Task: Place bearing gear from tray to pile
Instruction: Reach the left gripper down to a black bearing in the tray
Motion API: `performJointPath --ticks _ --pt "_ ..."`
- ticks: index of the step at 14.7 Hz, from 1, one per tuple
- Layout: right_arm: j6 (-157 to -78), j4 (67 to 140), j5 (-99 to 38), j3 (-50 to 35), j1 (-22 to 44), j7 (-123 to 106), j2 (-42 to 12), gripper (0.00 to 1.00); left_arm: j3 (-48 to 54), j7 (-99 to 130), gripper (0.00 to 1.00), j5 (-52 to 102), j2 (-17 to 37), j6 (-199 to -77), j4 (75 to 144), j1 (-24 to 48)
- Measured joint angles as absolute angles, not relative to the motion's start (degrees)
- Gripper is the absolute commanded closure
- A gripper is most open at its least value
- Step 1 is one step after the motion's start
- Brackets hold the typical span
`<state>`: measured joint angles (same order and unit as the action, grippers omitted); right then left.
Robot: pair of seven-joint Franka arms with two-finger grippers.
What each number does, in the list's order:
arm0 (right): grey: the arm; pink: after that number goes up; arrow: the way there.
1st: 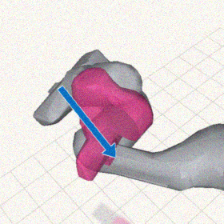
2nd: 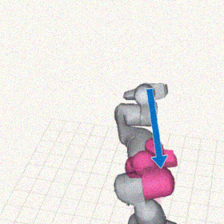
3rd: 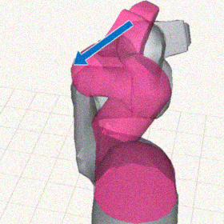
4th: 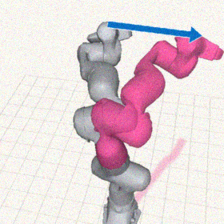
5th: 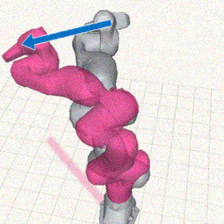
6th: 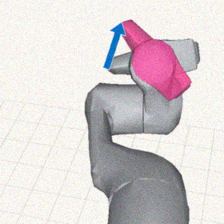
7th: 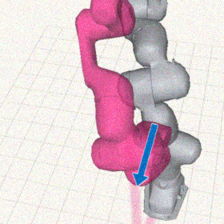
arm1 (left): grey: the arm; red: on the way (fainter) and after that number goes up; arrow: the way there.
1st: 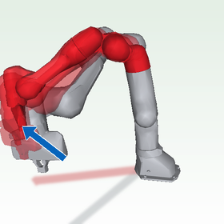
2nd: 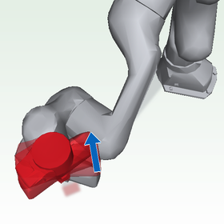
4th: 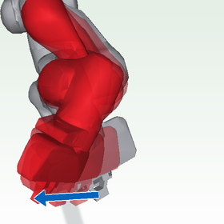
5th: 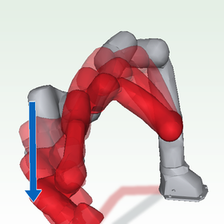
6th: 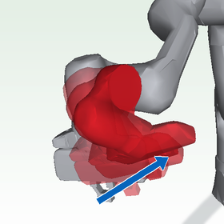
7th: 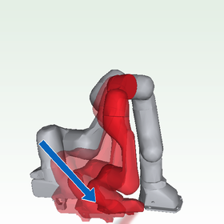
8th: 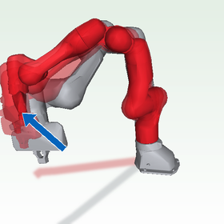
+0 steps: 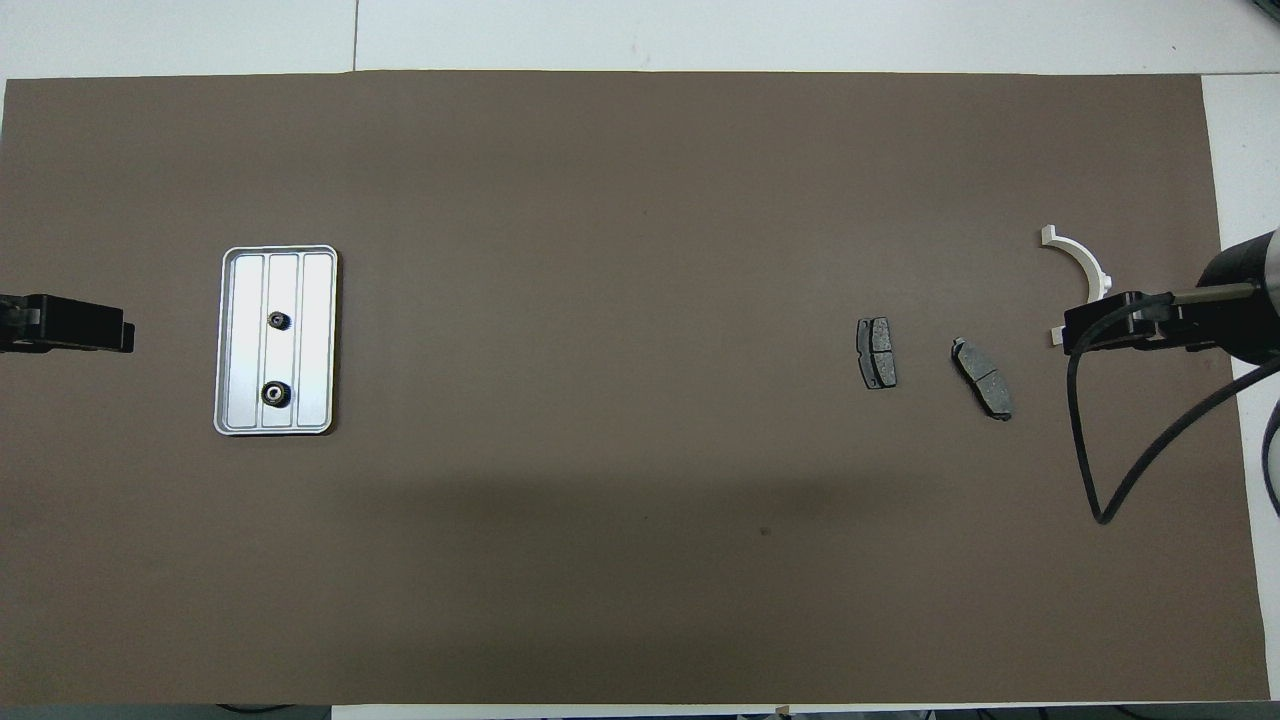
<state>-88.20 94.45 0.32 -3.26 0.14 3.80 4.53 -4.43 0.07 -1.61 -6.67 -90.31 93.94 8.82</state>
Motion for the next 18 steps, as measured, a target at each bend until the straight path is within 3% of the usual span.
performJointPath --ticks 5,10,18 --pt "-88.2 94.4 0.3 -3.2 0.1 3.8 4.6 0.00 -5.6 -1.2 0.03 -1.7 -7.6 -90.2 96.9 8.3" --pt "-88.2 94.4 0.3 -3.2 0.1 3.8 4.6 0.00 -6.0 -6.6 0.04 -2.0 -11.2 -110.6 117.2 4.8" --pt "-88.2 94.4 0.3 -2.8 -0.2 3.8 5.9 0.00 -5.4 -11.7 0.04 -2.0 0.7 -134.0 129.8 2.0"
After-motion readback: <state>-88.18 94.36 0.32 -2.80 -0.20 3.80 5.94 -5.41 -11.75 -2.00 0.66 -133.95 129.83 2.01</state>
